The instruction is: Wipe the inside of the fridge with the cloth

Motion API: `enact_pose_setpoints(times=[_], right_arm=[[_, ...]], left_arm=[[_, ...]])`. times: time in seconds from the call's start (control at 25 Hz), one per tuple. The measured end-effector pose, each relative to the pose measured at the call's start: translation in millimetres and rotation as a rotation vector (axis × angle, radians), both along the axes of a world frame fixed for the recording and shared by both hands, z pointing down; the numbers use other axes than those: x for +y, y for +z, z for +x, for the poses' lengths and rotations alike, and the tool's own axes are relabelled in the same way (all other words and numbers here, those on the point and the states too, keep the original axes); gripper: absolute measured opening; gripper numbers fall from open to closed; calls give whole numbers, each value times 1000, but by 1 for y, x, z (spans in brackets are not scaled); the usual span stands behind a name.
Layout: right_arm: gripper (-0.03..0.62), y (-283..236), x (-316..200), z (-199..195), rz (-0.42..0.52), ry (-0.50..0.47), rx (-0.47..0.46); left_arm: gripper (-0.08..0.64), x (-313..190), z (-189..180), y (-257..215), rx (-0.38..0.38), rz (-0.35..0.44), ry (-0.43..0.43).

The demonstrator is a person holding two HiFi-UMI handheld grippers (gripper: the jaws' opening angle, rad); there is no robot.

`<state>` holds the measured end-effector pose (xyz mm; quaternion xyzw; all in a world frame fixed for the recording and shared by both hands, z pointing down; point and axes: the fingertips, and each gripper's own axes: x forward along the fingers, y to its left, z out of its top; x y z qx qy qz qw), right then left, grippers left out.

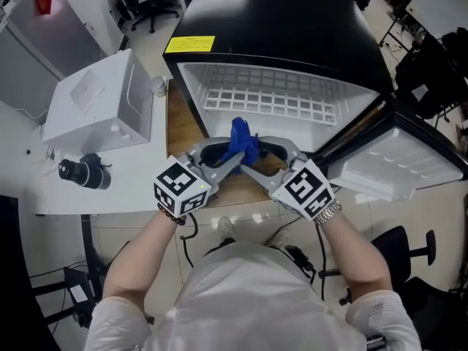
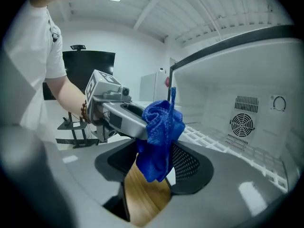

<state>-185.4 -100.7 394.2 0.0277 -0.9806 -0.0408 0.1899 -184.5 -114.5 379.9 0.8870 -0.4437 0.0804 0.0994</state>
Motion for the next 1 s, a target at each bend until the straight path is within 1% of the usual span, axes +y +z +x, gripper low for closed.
enact_pose_setpoints(times=[0.16, 0.2, 0.28, 0.36, 0.44, 0.52, 0.6, 0.72, 0.84, 0.92, 1.0], right_arm=[[221, 11, 13, -22, 21, -43, -6], [212, 15, 15, -27, 20, -48, -9], [169, 23, 16, -36, 13, -47, -16], [127, 30, 16, -43, -8, -32, -29], [109, 39, 14, -51, -34, -5, -42], [96, 48, 7, -58, -54, 42, -52], [91, 56, -6, -63, -70, 105, -61], [91, 75, -28, -70, -78, 197, -53], [91, 93, -47, -79, -63, 272, -34], [91, 102, -56, -87, -43, 301, -24], [91, 111, -63, -95, -21, 320, -17]], left_arm=[[74, 13, -12, 10, 9, -42, 33], [74, 15, -14, 13, 12, -53, 40], [75, 17, -19, 19, 10, -73, 48], [83, 17, -26, 25, -15, -88, 39], [97, 18, -36, 33, -64, -96, 10], [112, 16, -49, 41, -118, -97, -37], [123, 14, -64, 47, -151, -101, -103], [126, 5, -95, 55, -152, -121, -248], [126, -8, -122, 63, -174, -129, -402], [124, -15, -134, 68, -191, -123, -469], [126, -22, -142, 73, -210, -113, -514]])
